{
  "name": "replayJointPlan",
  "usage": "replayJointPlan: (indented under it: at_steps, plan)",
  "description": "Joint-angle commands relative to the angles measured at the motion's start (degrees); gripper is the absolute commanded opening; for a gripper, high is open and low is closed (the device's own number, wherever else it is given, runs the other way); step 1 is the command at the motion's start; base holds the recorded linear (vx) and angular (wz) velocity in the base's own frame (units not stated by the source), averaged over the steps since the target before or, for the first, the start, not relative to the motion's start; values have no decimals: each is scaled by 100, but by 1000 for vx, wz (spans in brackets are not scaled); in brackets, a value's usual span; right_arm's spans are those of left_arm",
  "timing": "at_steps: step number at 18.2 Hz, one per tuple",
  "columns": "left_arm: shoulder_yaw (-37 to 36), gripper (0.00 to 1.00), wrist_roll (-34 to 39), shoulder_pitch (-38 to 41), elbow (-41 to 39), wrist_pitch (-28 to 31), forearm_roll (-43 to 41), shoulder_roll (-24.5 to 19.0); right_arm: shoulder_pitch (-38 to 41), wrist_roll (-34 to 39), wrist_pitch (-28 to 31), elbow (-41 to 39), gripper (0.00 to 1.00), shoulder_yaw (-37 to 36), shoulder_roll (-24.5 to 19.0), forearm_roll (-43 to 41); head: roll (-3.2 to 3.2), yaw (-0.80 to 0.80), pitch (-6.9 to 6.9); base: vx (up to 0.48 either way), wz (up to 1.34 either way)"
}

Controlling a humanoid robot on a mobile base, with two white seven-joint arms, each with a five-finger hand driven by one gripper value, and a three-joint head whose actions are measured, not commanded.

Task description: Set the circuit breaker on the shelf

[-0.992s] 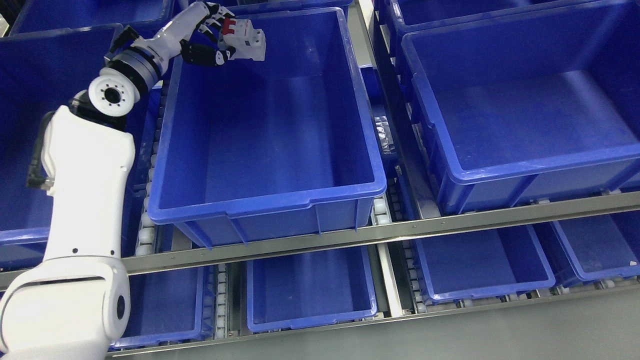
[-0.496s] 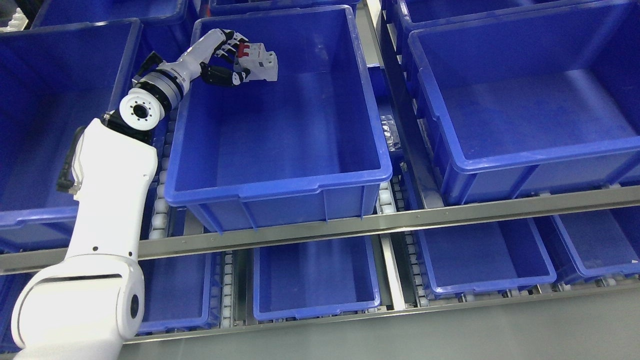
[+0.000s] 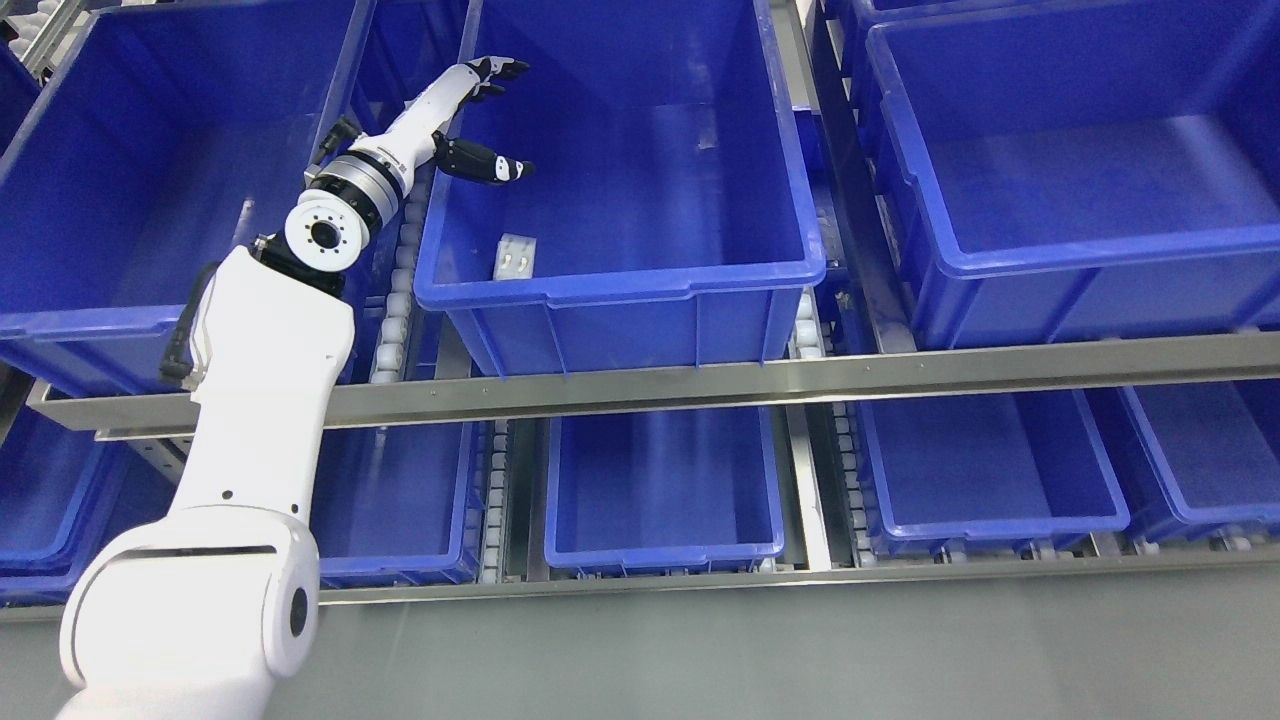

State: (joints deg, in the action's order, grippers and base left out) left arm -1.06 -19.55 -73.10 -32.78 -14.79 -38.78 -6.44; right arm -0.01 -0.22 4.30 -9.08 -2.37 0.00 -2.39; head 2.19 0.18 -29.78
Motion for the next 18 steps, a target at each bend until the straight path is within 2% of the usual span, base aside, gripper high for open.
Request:
replayJointPlan:
  at_steps: [1,4,5,6,8,9,11,13,18]
  plan:
    - [26,83,188,-29,193,2,54,301,97,4,-158,-6,100,0,100,1,0,0,0,-189,-36]
    - [631,83,320,-222,141,-33,133,544,97,4,-158,3,100,0,100,-8,0,0,0,-218,-72]
    - [833,87,355,-275,79,-129,151,544,97,4,-158,3,100,0,100,1,0,0,0,-200,-67]
    - [992,94,539,-284,-8,-225,160,544,97,4,-158,3,100,0,100,1,0,0,0,-235,-76]
    - [1134,97,1310,-284,-202,-209,300,544,97,4,-158,3,100,0,100,1,0,0,0,-221,-92]
    - [1143,98,1888,-284,-289,-174,745,544,97,4,-158,3,100,0,100,1,0,0,1,-207,-107]
    - [1178,98,2131,-267,-526,158,1798,544,97,4,-158,3,100,0,100,1,0,0,1,-173,-150]
    - [1274,99,2201,-144,-1244,921,2557,544,97,4,-158,3,100,0,100,-8,0,0,1,-137,-189]
    - [1451,99,2184,1102,-3590,1766,2560,544,97,4,-158,3,100,0,100,1,0,0,1,-73,-122]
